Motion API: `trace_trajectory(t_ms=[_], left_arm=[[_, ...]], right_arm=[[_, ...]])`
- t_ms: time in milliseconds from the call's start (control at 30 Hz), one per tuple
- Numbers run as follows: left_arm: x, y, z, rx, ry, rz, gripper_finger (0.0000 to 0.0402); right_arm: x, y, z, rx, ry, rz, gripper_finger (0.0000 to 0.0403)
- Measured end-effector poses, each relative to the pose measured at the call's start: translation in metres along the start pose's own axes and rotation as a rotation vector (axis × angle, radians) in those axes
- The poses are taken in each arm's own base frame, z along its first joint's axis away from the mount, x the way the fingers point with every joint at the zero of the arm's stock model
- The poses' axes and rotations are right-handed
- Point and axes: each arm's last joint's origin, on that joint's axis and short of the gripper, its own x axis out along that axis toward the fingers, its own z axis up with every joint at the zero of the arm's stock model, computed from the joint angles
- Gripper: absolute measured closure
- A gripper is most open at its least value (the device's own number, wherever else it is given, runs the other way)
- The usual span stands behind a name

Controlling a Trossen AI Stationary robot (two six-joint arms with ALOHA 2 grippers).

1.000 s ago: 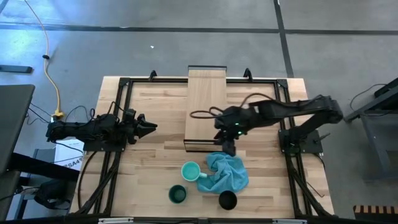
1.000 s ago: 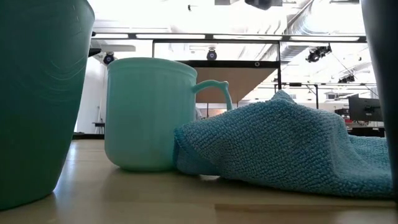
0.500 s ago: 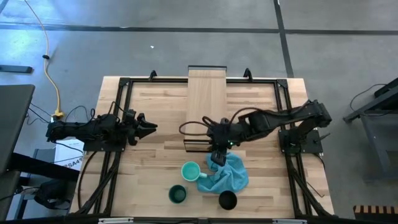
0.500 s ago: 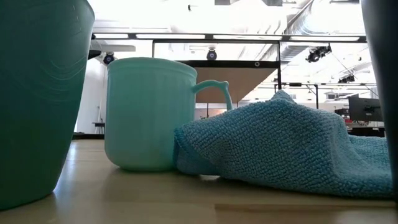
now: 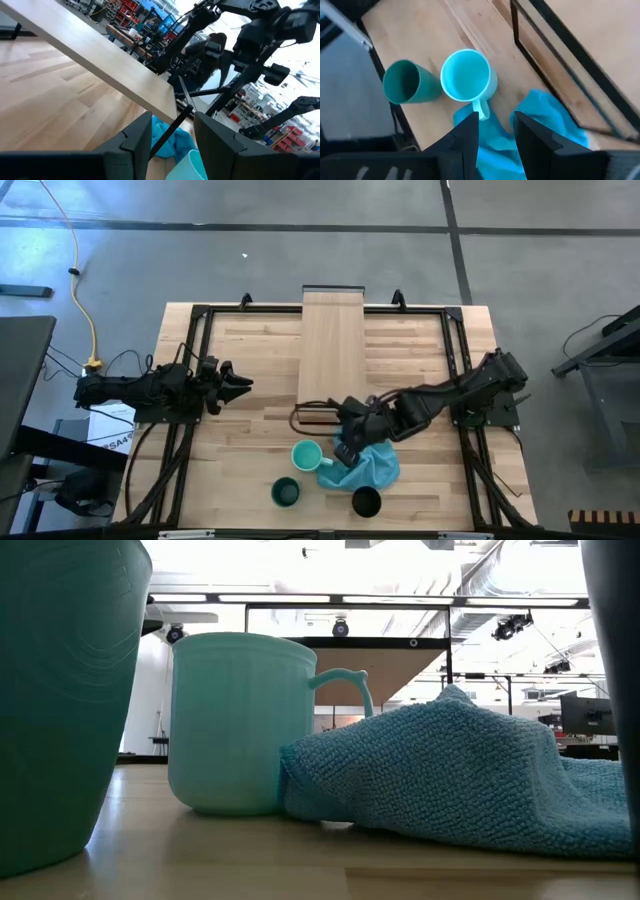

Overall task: Stack small to large cups/mugs on shelf
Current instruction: Put the blue mug on the shelf

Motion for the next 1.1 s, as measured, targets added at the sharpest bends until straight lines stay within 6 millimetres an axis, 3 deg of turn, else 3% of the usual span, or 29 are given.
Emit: trace_trajectory(t_ms=[267,500,667,1100], left_arm=[[0.0,0.0,0.0,-0.01,0.007,-0.01,0.0266],[0.0,-0.001,-0.001,0.022,0.031,-0.032,0.0266],[0.0,-0.001,-0.002,0.025,0.052,-0.051,0.0266],[0.0,-0.001,-0.002,0.027,0.054,-0.054,0.0266]], right_arm=[[0.005,0.003,0.001,0.305,-0.088,-0.021,0.0291],[0.052,0.026,-0.003,0.413,-0.031,0.066,0.0291],[0.079,0.03,-0.008,0.492,0.02,0.047,0.0291],[0.094,0.024,-0.011,0.571,0.017,-0.033,0.0291]])
